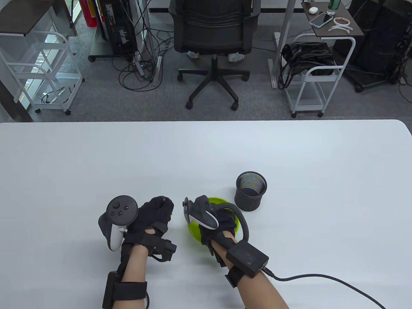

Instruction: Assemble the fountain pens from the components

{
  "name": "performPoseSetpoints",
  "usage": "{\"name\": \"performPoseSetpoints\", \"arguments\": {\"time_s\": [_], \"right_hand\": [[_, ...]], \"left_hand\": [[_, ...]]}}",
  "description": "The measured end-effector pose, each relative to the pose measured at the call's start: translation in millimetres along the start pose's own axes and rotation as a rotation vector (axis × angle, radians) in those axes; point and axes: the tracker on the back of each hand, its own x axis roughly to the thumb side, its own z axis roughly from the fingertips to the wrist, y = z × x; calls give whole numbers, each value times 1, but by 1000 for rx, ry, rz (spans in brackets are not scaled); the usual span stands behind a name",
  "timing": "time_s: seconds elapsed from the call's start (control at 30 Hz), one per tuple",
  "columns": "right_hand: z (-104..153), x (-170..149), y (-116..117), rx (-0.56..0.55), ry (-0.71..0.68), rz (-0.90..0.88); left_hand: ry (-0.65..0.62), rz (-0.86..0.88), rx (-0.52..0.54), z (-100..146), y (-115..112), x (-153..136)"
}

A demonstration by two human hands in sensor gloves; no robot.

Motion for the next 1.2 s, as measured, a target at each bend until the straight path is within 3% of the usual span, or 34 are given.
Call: {"name": "performPoseSetpoints", "arguments": {"time_s": [0.77,1.0,1.2], "right_hand": [[4,-14,-6,4,7,-82],[6,-19,-13,-31,-37,-275],[21,-44,-23,-98,-123,-538]], "left_hand": [[4,-10,-41,0,-5,1],[21,-14,-67,-2,-10,-3],[1,-71,-106,-1,-21,1]]}}
